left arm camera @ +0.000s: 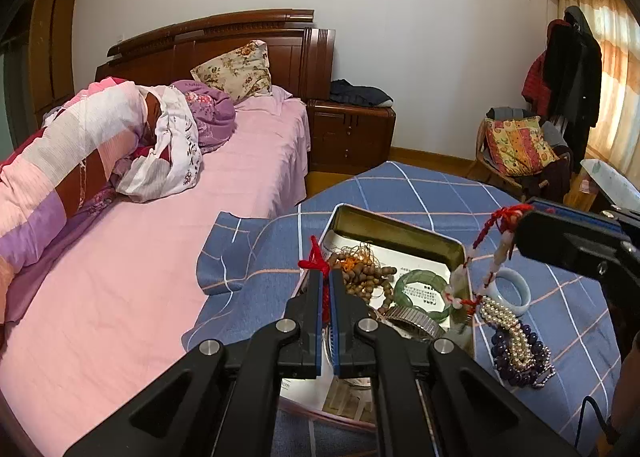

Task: Organize jewelry
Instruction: 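Open left tool over the tin while right tool lowers and releases the pendant necklace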

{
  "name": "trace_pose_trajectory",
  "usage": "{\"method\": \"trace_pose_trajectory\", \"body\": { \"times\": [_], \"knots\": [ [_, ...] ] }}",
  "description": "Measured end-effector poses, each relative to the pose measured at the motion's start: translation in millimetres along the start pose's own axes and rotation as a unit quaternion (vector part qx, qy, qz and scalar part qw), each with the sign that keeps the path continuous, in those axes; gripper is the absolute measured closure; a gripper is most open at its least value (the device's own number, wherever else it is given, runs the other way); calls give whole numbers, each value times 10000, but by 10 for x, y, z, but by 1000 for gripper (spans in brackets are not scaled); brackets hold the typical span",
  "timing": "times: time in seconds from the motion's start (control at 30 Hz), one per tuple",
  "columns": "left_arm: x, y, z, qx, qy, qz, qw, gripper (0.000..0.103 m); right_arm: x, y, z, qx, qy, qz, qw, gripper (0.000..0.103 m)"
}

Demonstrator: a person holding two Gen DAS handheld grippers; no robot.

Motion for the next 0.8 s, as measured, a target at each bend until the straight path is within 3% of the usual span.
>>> {"method": "trace_pose_trajectory", "body": {
  "times": [0.8],
  "knots": [
    [-203,-220,-11,20,-42,-342,9994,101,-358,-320,75,64,-234,-532,9983,94]
  ]
}}
Point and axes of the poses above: each gripper's, at about its wrist camera, not at the fingertips, and y roughly against the way its jaws point, z to its right, x to its top, the point moved 5 cm from there along -y, roughly the way its jaws point, and after that the axes turned 1 degree about -z, right-handed, at the moved point
